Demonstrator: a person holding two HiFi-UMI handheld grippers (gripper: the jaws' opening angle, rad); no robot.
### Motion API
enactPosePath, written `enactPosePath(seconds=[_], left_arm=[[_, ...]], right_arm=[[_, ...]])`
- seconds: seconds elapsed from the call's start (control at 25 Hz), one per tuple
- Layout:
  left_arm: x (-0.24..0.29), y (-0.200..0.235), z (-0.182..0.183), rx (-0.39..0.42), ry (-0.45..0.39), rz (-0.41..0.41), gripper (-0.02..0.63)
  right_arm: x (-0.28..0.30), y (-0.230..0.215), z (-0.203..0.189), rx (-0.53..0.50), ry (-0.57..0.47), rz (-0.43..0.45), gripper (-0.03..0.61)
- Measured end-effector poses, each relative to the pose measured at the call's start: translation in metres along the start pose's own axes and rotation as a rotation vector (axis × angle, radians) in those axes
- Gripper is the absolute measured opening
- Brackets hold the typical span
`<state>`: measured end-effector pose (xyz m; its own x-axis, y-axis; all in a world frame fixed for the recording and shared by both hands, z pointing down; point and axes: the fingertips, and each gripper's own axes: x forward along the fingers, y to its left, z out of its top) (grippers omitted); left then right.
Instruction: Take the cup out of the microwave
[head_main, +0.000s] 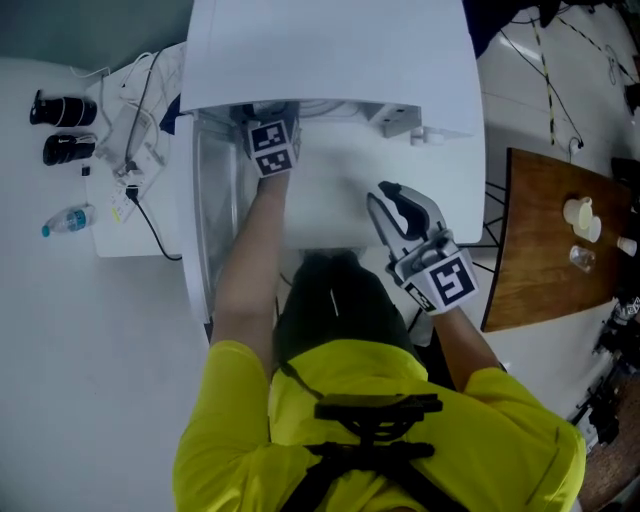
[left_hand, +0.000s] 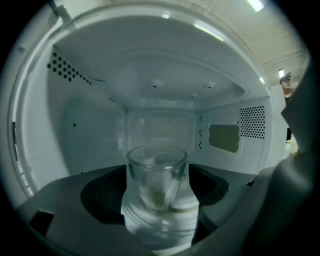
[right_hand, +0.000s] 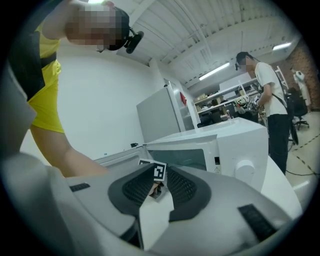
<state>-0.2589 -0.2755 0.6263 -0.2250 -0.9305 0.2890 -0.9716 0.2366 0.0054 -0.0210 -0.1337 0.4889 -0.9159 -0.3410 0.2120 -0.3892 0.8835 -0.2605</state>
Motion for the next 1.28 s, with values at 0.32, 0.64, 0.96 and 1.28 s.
enactPosePath(seconds=[0.32,0.64,0.96,1.28], left_arm=[[0.029,0.001,-0.001,0.000,0.017,0.006,0.366],[-0.002,-0.010,0.000,0.032,-0.032,-0.009,0.360],[-0.105,-0.054,0.017,0.048,-0.101,-0.073,0.360],[-0.181,-0.141,-0.039,0.064,0.010,-0.245,0.360]], right_arm=[[0.001,-0.005,-0.002,-0.001,0.009,-0.013,0.037],[0.000,-0.014,0.000,0.025,-0.015,-0.058,0.025],[-0.005,-0.013,0.003,0.043,-0.049,-0.092,0.025],[-0.044,-0.029,-0.003,0.055,-0.080,-0.203,0.025]])
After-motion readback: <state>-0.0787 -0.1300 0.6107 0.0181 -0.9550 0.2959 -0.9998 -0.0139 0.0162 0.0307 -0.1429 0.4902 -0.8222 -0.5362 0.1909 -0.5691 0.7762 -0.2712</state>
